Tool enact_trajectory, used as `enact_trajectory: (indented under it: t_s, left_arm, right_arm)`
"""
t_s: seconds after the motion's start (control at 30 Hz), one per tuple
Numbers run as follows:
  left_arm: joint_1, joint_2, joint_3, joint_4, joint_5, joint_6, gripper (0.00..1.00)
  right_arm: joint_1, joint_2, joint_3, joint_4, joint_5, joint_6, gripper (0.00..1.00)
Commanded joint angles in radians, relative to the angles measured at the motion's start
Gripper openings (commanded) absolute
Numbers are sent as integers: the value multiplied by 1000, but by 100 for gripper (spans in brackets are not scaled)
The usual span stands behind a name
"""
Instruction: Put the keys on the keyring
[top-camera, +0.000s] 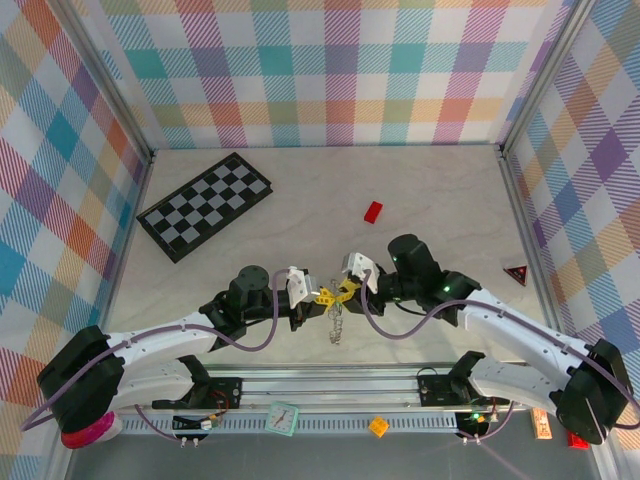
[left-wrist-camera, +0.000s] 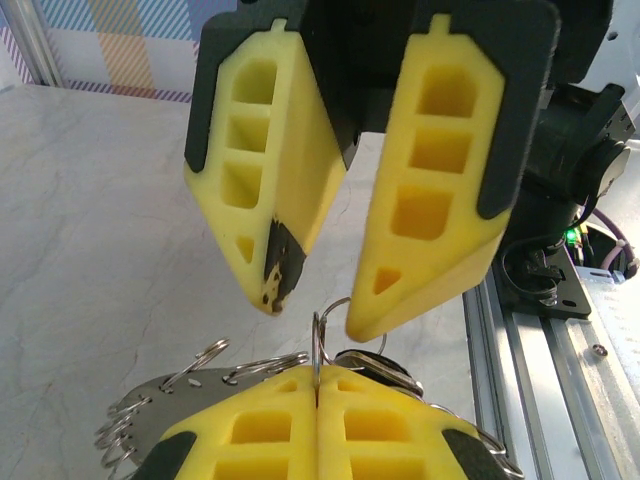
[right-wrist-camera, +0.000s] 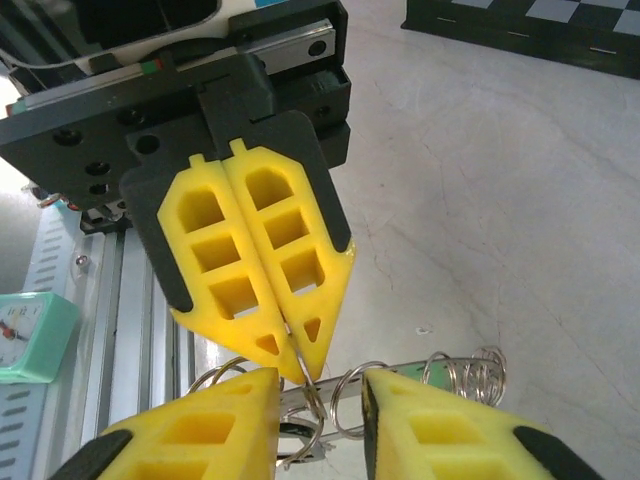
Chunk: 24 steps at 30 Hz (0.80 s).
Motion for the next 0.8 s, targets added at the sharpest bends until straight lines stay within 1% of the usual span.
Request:
enact_trajectory:
  t_s: [0.0, 0.13, 0.33, 0.4, 0.43, 0.6, 0.67, 0.7, 0.77]
  left_arm:
    - [5, -19, -8, 51, 24, 15, 0]
    - [5, -15, -8, 60, 28, 12, 0]
    - [6, -18, -8, 66, 26, 11, 0]
    - [4, -18, -11, 72, 25, 10, 0]
    - [5, -17, -13, 74, 26, 9, 0]
    - [6, -22, -6, 48, 1, 8, 1]
    - [6, -23, 12, -8, -26, 16, 12]
    - [6, -24, 23, -47, -38, 26, 16]
    - [5, -21, 56, -139, -48, 54, 20]
  right_arm:
    - [-2, 10, -8, 44, -42, -4, 26]
    - [-1, 42, -5, 46, -92, -6, 19]
    - [-1, 60, 0, 40, -121, -24, 12]
    - [-2, 62, 0, 22, -119, -36, 5]
    - [-1, 62, 2, 13, -118, -44, 0]
    - [-2, 57, 34, -62, -119, -93, 0]
    - [0, 70, 71, -130, -110, -131, 0]
    - [-1, 78, 89, -159, -106, -149, 0]
    - [6, 99, 131, -225, -93, -191, 0]
